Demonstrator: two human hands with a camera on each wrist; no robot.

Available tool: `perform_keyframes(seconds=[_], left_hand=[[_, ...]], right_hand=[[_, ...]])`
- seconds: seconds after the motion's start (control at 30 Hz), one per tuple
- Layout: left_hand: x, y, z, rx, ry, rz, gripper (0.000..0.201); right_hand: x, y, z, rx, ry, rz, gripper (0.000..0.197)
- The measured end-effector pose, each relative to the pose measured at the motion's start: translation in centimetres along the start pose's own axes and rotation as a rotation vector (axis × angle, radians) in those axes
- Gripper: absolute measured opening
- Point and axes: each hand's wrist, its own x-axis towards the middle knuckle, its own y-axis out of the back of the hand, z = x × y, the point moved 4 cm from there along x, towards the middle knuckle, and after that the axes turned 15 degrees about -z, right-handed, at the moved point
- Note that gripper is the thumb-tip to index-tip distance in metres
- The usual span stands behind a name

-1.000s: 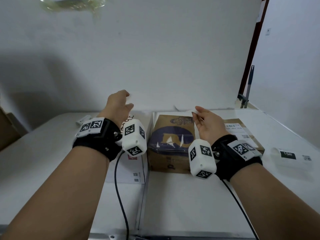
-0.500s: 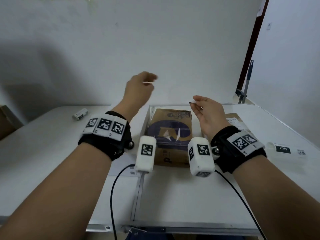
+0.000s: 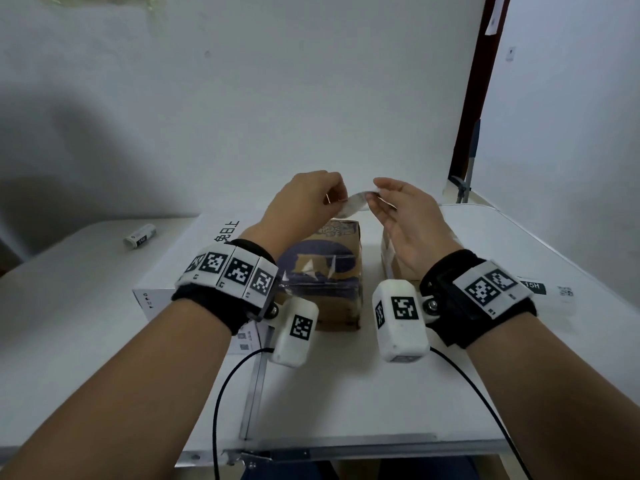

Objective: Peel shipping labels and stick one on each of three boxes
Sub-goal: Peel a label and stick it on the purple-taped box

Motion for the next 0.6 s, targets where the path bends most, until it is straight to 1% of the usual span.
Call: perform_keyframes(seconds=[0.07,0.1,0.17,0.23,0.27,0.33,0.43,0.53,0.6], left_hand=[[-0.4,0.2,-0.4,-0.11,0.062,0.052,0.002],[-0.7,0.3,-0.8,-0.219,0.108,0.072,0.002],[-1.3,0.2,-1.5,-0.541,0.186,0.08,0.004],[-1.9,0.0,-1.6,-0.886,0.18,0.041,0.009],[-2.1,-0.1,-1.6,-1.017,0.167,0.013,0.012],[-2.5,-0.3,-1.6,-1.199,0.184,-0.042,0.016],[-2.9,-0.7,-1.9,-1.298,0.244,-0.074,0.017],[-3.3,-1.2,-2.1,-1.298,0.313,-0.09,0.017],[-3.5,-1.4,-2.2,-1.302,0.342,-0.099,0.017]], right_hand=[[0.0,0.1,-0.3,0.003,0.013,-0.003,0.015],[0.1,0.3,-0.4,-0.025,0.011,0.008,0.017],[0.4,0.8,-0.5,-0.199,-0.008,0.032,0.021],[0.8,1.1,-0.4,-0.39,-0.038,0.025,0.02],[0.9,1.1,-0.2,-0.433,-0.063,0.008,0.019],[0.9,0.8,0.0,-0.41,-0.115,-0.056,0.016],[0.5,0.3,-0.4,-0.311,-0.113,-0.143,0.011],[0.4,0.2,-0.8,-0.391,-0.067,-0.203,0.018],[0.4,0.1,-0.7,-0.449,-0.087,-0.258,0.026]])
